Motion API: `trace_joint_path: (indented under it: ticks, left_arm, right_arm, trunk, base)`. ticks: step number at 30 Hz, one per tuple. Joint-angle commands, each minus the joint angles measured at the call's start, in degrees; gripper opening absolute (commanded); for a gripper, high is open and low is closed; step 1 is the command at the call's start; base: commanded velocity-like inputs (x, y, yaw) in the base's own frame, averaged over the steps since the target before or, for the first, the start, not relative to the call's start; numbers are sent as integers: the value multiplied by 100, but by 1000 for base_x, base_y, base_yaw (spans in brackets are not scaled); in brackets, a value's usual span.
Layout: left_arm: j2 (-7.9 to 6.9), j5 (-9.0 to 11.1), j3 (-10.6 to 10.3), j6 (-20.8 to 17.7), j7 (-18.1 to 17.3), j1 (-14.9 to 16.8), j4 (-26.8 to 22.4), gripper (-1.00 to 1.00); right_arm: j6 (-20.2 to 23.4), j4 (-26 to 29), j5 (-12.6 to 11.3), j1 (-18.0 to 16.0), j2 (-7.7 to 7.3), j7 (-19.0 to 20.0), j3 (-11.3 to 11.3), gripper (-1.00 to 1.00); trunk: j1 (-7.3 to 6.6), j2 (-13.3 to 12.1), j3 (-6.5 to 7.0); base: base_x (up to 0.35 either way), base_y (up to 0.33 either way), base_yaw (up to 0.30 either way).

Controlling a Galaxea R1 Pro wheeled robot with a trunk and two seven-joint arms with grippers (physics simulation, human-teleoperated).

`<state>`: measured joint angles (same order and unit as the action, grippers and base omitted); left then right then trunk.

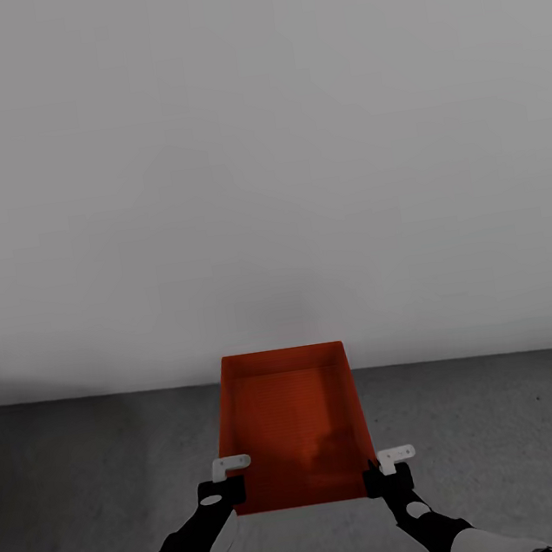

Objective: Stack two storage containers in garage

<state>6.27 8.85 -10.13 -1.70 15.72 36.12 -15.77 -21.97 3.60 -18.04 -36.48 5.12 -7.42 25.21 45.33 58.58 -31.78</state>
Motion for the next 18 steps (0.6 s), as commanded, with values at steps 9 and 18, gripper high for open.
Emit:
trace_joint_path:
  ticks: [9, 18]
  left_arm:
    - [-64, -24, 418, -26, 63, 9, -32, -100]
    - [-64, -24, 416, -24, 63, 9, -32, -100]
  right_arm:
    - [-9, -53, -15, 0, -2, -5, -51, -100]
    - [-9, -53, -15, 0, -2, -5, -51, -100]
  trunk:
    - [0, 4, -88]
    - [0, 4, -172]
  base:
    - [0, 0, 0]
    - [0, 0, 0]
